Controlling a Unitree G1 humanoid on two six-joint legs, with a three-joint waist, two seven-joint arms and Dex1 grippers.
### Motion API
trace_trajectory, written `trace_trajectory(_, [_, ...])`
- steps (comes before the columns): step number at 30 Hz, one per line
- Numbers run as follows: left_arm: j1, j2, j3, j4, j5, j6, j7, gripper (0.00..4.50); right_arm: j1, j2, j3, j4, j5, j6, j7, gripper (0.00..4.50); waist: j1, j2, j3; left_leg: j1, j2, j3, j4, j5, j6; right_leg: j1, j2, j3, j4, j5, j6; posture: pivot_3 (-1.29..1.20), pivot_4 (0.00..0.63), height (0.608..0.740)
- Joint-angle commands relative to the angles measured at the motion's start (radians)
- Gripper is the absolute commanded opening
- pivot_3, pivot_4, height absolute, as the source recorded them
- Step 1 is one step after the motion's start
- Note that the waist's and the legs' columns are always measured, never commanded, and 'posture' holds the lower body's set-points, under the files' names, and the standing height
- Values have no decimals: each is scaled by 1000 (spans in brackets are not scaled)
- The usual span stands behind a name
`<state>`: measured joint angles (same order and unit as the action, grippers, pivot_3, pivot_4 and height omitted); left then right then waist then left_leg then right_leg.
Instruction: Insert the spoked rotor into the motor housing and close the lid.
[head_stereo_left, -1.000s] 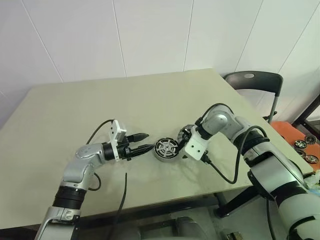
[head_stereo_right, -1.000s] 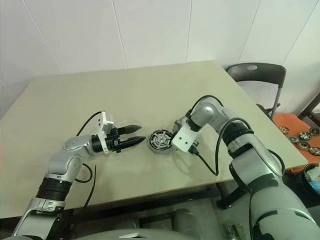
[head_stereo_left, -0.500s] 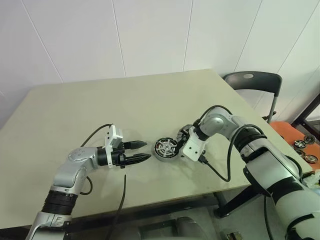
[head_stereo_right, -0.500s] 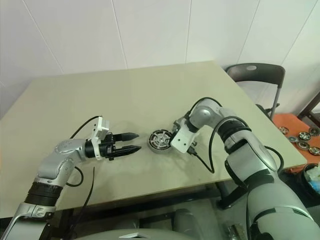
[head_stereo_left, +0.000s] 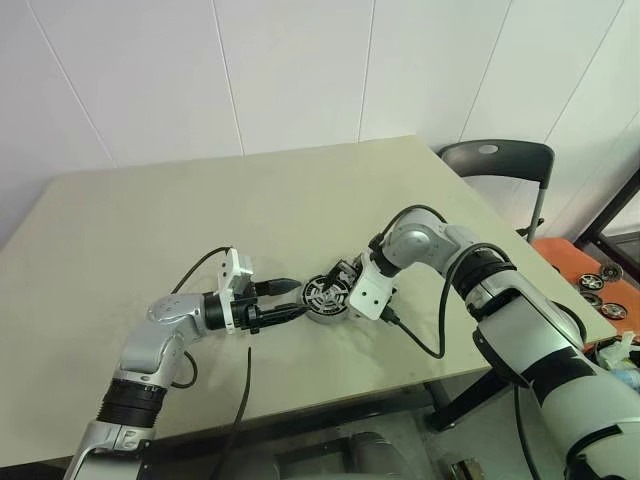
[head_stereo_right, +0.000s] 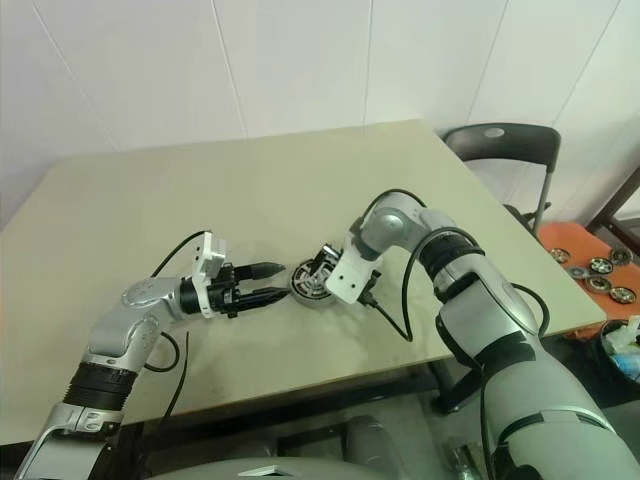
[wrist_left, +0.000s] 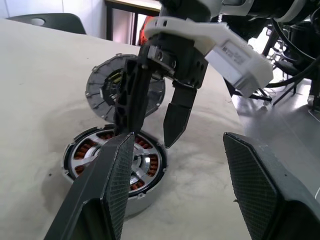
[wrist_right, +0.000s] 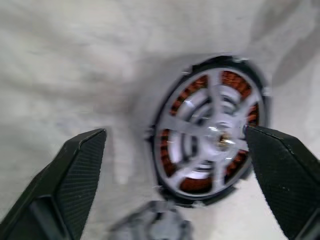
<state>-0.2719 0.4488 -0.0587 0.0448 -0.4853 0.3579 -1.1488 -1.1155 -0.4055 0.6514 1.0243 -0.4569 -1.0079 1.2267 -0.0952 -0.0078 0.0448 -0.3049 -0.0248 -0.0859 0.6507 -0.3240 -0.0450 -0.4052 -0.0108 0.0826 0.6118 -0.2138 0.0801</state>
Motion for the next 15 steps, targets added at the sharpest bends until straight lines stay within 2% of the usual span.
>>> trace_trajectory(1, [-21, -5, 7, -2, 3, -27, 4, 3022, -42, 14, -13, -29, 11, 16, -5, 4484, 1, 0, 0, 0, 0, 0, 0, 0, 0, 0, 0, 0, 0, 0, 0, 0, 0, 740])
trace_trajectory(9, [-25, -3, 11, 8, 2, -32, 3, 3022, -35, 1, -19, -61, 42, 47, 49, 4484, 0, 0, 0, 0, 0, -1, 0, 0, 0, 0, 0, 0, 0, 0, 0, 0, 0, 740])
trace_trajectory(12, [-25, -3, 10, 9, 1, -32, 3, 3022, -31, -9, -23, -80, 67, 60, 89, 3889, 0, 0, 0, 0, 0, 0, 0, 0, 0, 0, 0, 0, 0, 0, 0, 0, 0, 740])
trace_trajectory(15, [-29, -5, 9, 16, 3, -35, 3, 3022, -24, -25, -21, -104, 90, 68, 124, 2923, 0, 0, 0, 0, 0, -1, 0, 0, 0, 0, 0, 0, 0, 0, 0, 0, 0, 740])
